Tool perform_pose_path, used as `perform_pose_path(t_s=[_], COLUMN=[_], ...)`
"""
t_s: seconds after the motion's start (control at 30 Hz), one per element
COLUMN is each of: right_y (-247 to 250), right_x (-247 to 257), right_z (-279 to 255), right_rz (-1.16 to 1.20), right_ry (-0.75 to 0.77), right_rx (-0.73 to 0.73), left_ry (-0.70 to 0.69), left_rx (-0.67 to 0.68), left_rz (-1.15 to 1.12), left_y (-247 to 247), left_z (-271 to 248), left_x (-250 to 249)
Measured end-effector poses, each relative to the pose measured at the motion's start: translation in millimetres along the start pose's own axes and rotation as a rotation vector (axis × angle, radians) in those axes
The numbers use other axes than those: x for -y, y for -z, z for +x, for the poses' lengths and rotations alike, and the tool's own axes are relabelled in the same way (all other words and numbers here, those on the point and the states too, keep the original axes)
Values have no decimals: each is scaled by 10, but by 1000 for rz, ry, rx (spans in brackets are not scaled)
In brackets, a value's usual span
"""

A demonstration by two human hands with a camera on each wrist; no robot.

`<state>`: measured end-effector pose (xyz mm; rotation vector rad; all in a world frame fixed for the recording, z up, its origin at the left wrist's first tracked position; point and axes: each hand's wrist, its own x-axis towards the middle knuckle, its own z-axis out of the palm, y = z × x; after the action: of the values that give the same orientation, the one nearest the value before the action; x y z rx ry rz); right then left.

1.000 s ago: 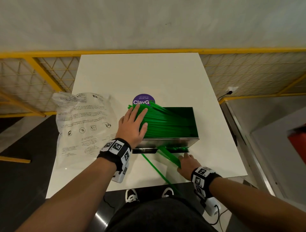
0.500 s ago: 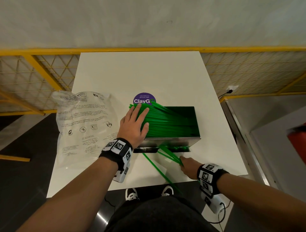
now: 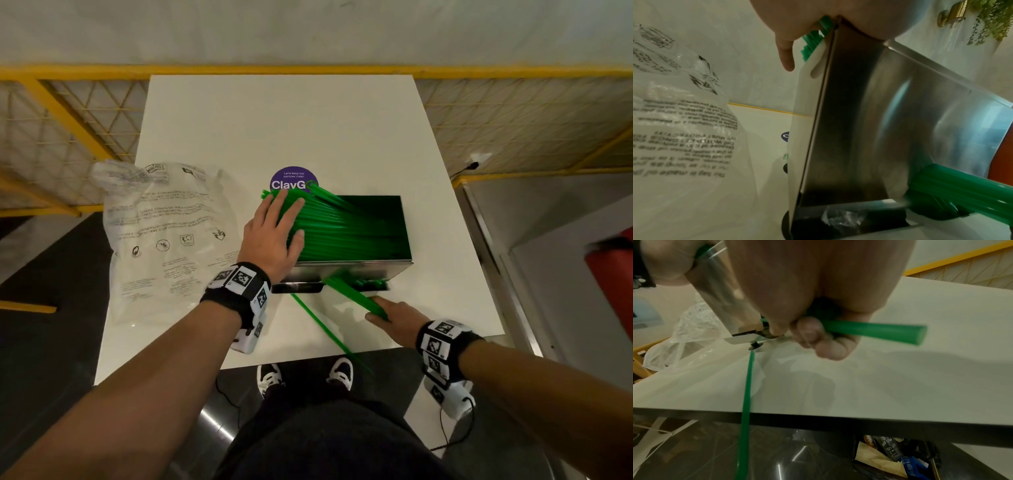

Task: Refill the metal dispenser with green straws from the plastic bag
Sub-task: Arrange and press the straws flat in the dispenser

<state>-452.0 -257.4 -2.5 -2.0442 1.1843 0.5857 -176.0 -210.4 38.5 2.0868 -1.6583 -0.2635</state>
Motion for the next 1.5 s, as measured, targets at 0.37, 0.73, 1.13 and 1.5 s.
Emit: perform_pose_path(t_s=[0.37, 0.73, 1.13, 1.5], right_y=[-24, -46, -451, 261], right_x=[-6, -128, 592, 124], right_z=[-93, -261, 152, -521], right_rz=[7, -187, -236, -423], right_ry=[-16, 49, 45, 84], right_rx=[44, 94, 87, 84], left_ry=[0, 24, 28, 38], left_rx=[-4, 16, 78, -3], left_rz=[11, 15, 18, -130], left_y=[17, 29, 76, 288], left_z=[0, -8, -9, -54], left_x=[-4, -32, -19, -8])
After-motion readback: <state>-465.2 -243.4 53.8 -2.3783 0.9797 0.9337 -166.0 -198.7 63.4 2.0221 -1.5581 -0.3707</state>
